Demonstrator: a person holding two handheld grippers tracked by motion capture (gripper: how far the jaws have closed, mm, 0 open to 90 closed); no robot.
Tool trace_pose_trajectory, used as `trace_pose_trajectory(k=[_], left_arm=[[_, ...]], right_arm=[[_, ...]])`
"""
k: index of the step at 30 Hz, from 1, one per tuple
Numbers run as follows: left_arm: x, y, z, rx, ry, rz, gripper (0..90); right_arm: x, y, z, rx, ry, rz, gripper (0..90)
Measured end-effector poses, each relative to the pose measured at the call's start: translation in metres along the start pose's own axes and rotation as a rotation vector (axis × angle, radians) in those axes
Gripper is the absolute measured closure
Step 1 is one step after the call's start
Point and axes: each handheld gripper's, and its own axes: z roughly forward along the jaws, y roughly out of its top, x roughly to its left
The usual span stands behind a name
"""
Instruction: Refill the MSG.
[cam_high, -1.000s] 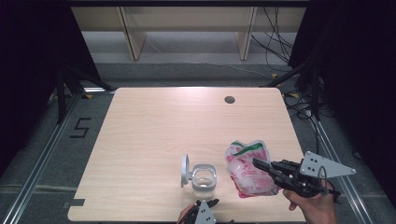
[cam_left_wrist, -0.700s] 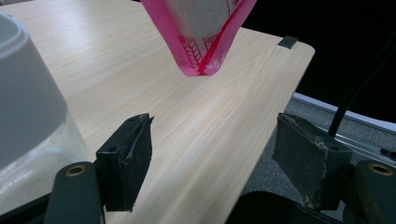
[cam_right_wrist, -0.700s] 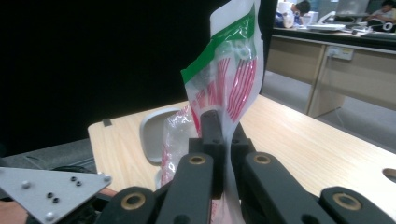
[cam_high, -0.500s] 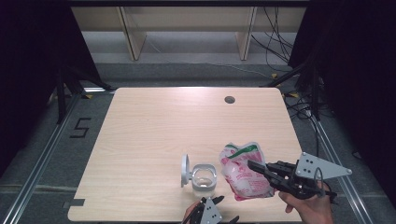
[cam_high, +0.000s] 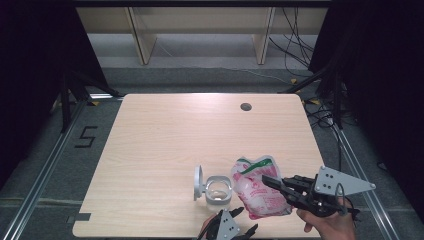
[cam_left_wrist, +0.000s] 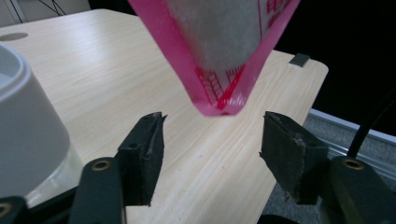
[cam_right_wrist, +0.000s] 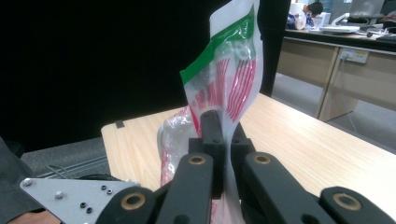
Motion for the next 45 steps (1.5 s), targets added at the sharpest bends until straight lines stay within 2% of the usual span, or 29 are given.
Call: trace_pose_trajectory(k=[1,2,3,5,6,7,11,12,13,15,17,18,19,20,22,23,24,25,27,28,29,30,33,37,38,41,42,43,45], left_arm=[[0.0,0.001,0.0,-0.001,-0.001,0.004,43.1],[-0.001,0.001,0.0,-0.019,0.006,-0.002,44.3],[-0.001,0.002,0.0,-0.023,0.014,0.004,46.4],[-0.001,0.004,0.001,-0.054,0.013,0.001,49.9],[-0.003,0.005,0.001,-0.063,0.003,-0.023,51.7],[-0.002,0.006,0.0,-0.045,0.011,-0.001,54.5],[-0.002,0.007,0.003,-0.04,0.017,0.021,61.1],[-0.002,0.007,0.006,-0.053,0.008,0.008,62.3],[-0.002,0.007,0.006,-0.045,0.006,0.015,62.6],[-0.002,0.008,0.009,-0.037,-0.002,0.016,60.3],[-0.002,0.009,0.012,-0.052,-0.008,0.004,55.8],[-0.002,0.009,0.011,-0.053,-0.003,0.008,56.7],[-0.002,0.01,0.01,-0.048,0.006,0.027,59.0],[-0.003,0.01,0.01,-0.051,0.004,0.024,60.8],[-0.004,0.01,0.01,-0.059,0.006,0.024,61.4],[-0.005,0.01,0.01,-0.069,0.017,0.03,65.0],[-0.005,0.01,0.01,-0.066,0.014,0.031,66.5],[-0.005,0.01,0.01,-0.052,0.001,0.033,66.8],[-0.004,0.011,0.012,-0.058,-0.004,0.028,66.0],[-0.004,0.011,0.014,-0.05,-0.006,0.025,62.2],[-0.002,0.011,0.016,-0.033,0.0,0.033,54.1],[-0.002,0.011,0.017,-0.035,0.02,0.021,45.5],[-0.004,0.011,0.015,-0.054,0.006,0.054,53.9],[-0.006,0.011,0.011,-0.072,0.003,0.043,62.7],[-0.006,0.01,0.011,-0.084,-0.007,0.036,63.6],[-0.003,0.011,0.009,-0.07,0.009,0.033,66.7],[-0.003,0.011,0.011,-0.075,-0.006,0.016,66.8],[-0.002,0.011,0.011,-0.076,-0.011,0.014,66.4],[-0.003,0.011,0.01,-0.064,0.0,0.026,64.0]], right_arm=[[-0.001,0.0,0.001,-0.004,0.004,-0.013,90.0],[0.001,0.0,0.002,0.002,0.015,0.005,90.0],[0.0,0.0,0.003,-0.011,0.01,-0.019,90.0],[0.001,0.0,0.003,0.003,0.005,-0.013,90.0],[0.0,0.0,0.003,0.008,0.006,-0.016,90.0],[0.0,0.0,0.004,0.005,0.008,-0.021,90.0],[0.0,0.001,0.006,-0.009,0.01,-0.022,90.0],[0.001,0.002,0.005,0.01,0.005,-0.008,90.0],[0.0,0.003,0.006,0.001,0.004,-0.026,90.0],[0.001,0.004,0.006,0.004,0.013,-0.01,90.0],[0.0,0.004,0.006,-0.007,0.011,-0.025,90.0],[0.0,0.004,0.007,-0.011,0.017,-0.025,90.0],[0.001,0.005,0.005,0.005,0.009,-0.001,90.0],[0.0,0.005,0.006,-0.014,0.009,-0.017,90.0],[0.001,0.005,0.006,-0.003,0.015,-0.001,90.0],[0.001,0.005,0.006,0.002,0.01,-0.008,90.0],[0.001,0.005,0.006,-0.007,0.001,-0.02,90.0],[0.001,0.005,0.006,-0.005,0.011,-0.004,90.0],[0.001,0.005,0.007,-0.008,0.008,-0.015,90.0],[0.001,0.005,0.007,-0.009,0.005,-0.019,90.0],[0.001,0.006,0.006,-0.011,0.006,-0.019,90.0],[0.002,0.006,0.006,-0.014,0.003,-0.01,90.0],[0.002,0.008,0.006,-0.014,0.006,-0.01,90.0],[0.003,0.007,0.011,-0.013,0.013,-0.028,90.0],[0.002,0.007,0.01,-0.004,0.01,-0.032,90.0],[0.001,0.006,0.009,-0.012,-0.005,-0.013,90.0],[0.0,0.006,0.01,-0.022,0.007,-0.013,90.0],[0.001,0.007,0.008,-0.006,-0.001,-0.004,90.0],[0.0,0.007,0.008,-0.015,0.003,-0.004,90.0]])
